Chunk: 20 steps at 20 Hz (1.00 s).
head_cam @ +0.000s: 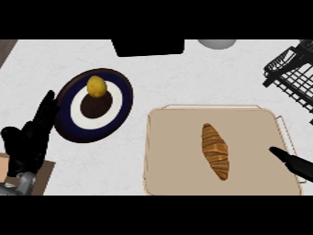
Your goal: Pick the croissant from the tray and place it in the tiered basket
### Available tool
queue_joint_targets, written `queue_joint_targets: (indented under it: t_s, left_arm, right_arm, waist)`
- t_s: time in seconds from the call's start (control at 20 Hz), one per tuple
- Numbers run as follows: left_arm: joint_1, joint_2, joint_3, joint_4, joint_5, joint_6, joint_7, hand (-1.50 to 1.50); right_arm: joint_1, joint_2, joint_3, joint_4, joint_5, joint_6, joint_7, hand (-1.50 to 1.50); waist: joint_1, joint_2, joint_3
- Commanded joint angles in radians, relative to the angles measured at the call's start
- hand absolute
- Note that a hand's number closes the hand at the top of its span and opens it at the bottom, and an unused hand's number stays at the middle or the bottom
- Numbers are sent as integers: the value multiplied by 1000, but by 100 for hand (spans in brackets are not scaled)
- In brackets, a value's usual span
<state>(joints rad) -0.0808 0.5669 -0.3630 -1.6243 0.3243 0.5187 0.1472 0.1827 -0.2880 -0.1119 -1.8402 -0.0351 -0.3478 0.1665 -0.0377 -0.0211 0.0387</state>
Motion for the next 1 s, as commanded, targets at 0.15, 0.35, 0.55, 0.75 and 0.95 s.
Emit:
queue_joint_targets:
  t_s: [0.15, 0.35, 0.55, 0.75, 0.95]
  left_arm:
    - [104, -71, -67, 41, 0, 25, -16, 0]
    - [100, -71, -105, 30, -16, 43, -14, 0]
    - [97, -65, -108, 26, 1, 52, -5, 0]
    - [62, -73, -108, 55, 2, 51, -2, 0]
    - [113, -62, -125, 23, -4, 47, -26, 0]
  right_arm:
    - [138, -214, 132, -135, 183, 134, 254, -150]
    - [125, -315, 157, -217, 289, 173, 450, -150]
    - [92, -312, 198, -322, 389, 160, 649, -150]
    - [30, -297, 293, -345, 497, 187, 781, -150]
    - [-2, -272, 379, -363, 609, 210, 905, -150]
  waist:
    - [27, 22, -54]
    - [38, 28, -56]
    - [40, 27, -50]
    - [46, 34, -48]
    - [59, 28, -47]
